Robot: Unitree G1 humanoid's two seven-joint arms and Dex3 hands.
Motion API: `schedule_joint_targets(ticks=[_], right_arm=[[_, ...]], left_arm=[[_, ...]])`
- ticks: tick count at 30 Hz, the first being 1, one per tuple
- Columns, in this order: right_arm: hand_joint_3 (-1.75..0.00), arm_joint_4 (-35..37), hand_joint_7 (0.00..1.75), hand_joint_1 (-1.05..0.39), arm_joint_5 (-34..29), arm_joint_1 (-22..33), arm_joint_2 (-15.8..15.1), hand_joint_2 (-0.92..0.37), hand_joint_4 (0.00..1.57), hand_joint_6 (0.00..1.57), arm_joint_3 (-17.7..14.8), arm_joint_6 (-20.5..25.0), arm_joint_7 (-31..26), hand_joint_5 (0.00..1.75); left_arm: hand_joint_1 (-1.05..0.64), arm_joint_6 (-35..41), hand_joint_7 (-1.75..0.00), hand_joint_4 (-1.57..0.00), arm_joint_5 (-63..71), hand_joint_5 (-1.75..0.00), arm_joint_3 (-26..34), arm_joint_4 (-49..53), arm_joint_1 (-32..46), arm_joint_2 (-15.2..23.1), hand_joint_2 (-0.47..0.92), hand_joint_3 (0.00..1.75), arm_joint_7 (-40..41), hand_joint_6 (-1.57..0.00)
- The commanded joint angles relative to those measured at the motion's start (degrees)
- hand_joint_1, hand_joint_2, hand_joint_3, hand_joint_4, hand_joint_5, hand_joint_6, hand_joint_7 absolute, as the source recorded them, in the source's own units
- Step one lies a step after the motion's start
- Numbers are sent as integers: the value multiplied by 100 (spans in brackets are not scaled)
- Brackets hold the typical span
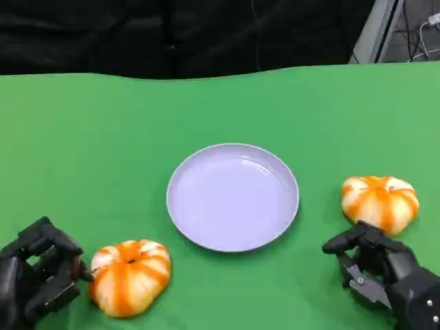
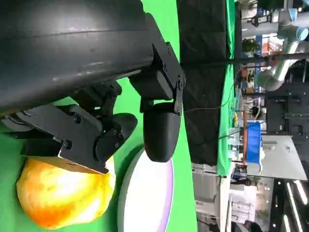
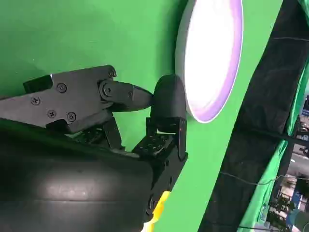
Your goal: Grasp the bread from the table and place it into the plate.
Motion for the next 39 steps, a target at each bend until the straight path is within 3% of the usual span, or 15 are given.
schedule_joint_targets(ticks=[1, 16, 20, 22, 25, 26, 27, 29, 32, 33, 34, 36, 39], right_arm=[[-42, 85, 118, -28, 55, 65, -106, -92, 67, 74, -44, 90, 23, 175], [-42, 89, 118, -30, 38, 66, -111, -92, 66, 74, -38, 107, 10, 175], [-42, 125, 118, -29, 50, 51, -116, -92, 67, 74, -43, 93, 24, 175], [-42, 119, 117, -29, 43, 57, -118, -92, 66, 74, -40, 96, 20, 175], [-42, 119, 117, -30, 42, 58, -119, -92, 66, 74, -39, 96, 19, 175], [-42, 123, 118, -29, 41, 53, -119, -92, 66, 74, -37, 86, 19, 175], [-42, 125, 118, -29, 40, 49, -120, -92, 66, 74, -36, 78, 20, 175], [-42, 129, 118, -29, 39, 45, -120, -92, 67, 74, -35, 69, 21, 175], [-42, 123, 118, -29, 39, 48, -118, -92, 67, 74, -34, 77, 20, 175], [-43, 116, 119, -29, 38, 50, -117, -92, 67, 74, -33, 85, 20, 175], [-43, 105, 119, -29, 37, 53, -116, -92, 67, 74, -32, 113, 17, 175], [-43, 103, 119, -29, 48, 55, -117, -92, 66, 74, -35, 131, 35, 175], [-43, 123, 119, -29, 35, 45, -120, -92, 66, 73, -31, 113, 21, 175]], left_arm=[[4, 21, -146, -85, -55, -166, 59, 11, -45, 102, 68, 99, 36, -82], [5, 4, -142, -84, -57, -165, 57, -20, -26, 102, 69, 98, 48, -81], [4, 1, -122, -83, -103, -153, 70, -89, -4, 50, 75, 85, 81, -83], [2, 136, -102, -80, -299, -141, 90, -210, 25, -14, 77, 81, -30, -86], [1, 194, -94, -80, -366, -137, 83, -266, 46, -23, 77, 79, -61, -88], [-1, 321, -87, -78, -535, -129, 118, -310, 53, -59, 76, 77, -177, -85], [-7, 421, -63, -80, -666, -101, 143, -345, 59, -86, 75, 68, -266, -87], [-11, 544, -25, -86, -812, -68, 173, -397, 71, -113, 77, 56, -373, -97], [-13, 718, -14, -88, -1014, -59, 228, -405, 83, -96, 77, 52, -651, -101], [-19, 823, -6, -77, -1153, -32, 263, -389, 85, -81, 85, 34, -846, -81], [-21, 902, -4, -74, -1272, -21, 299, -369, 85, -73, 89, 27, -1035, -74], [-31, 967, -1, -70, -1380, -9, 347, -357, 87, -73, 91, 16, -1246, -60], [-39, 941, 0, -67, -1430, -3, 409, -265, 50, -39, 92, 12, -1509, -53]])
